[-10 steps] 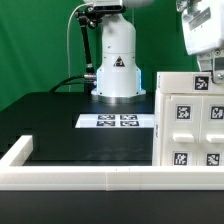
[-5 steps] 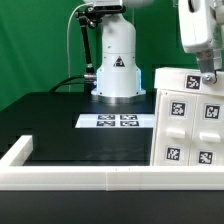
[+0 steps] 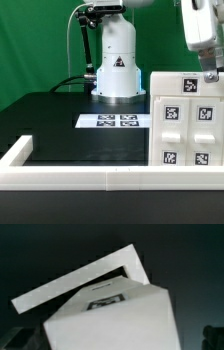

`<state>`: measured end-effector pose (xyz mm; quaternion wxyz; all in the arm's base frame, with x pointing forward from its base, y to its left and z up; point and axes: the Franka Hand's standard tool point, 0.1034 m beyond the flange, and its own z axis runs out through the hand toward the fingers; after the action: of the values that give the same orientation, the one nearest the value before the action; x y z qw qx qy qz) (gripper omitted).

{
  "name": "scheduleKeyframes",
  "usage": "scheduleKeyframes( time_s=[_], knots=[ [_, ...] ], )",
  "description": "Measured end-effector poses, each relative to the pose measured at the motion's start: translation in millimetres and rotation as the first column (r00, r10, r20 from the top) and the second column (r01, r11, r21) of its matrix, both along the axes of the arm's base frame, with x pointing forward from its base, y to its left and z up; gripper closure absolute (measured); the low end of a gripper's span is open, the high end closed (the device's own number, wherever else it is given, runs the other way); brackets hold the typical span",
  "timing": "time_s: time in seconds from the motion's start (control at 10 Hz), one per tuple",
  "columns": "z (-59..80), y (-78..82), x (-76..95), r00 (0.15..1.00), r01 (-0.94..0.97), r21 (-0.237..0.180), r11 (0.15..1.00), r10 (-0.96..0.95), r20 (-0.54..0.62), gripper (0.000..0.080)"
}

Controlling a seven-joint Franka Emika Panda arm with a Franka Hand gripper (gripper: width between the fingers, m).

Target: Assemble cabinet

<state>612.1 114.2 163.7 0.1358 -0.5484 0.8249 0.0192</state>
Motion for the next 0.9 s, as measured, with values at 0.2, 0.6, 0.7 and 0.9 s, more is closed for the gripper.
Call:
scheduleKeyframes(
  time_s=[0.2,0.6,0.7,0.9],
  knots=[
    [15.3,1.0,1.4,1.0,-0.012,0.014,1.0,0.012,0.023,0.0002],
    [16.3,2.2,1.6,0.993,-0.111,-0.009,0.994,0.111,0.044,0.0003],
    [15.4,2.7,0.8,0.965,-0.256,-0.058,0.965,0.259,0.053,0.0003],
    [16.9,7.2,1.6,0.837,-0.538,-0.144,0.831,0.547,0.029,0.0003]
  ],
)
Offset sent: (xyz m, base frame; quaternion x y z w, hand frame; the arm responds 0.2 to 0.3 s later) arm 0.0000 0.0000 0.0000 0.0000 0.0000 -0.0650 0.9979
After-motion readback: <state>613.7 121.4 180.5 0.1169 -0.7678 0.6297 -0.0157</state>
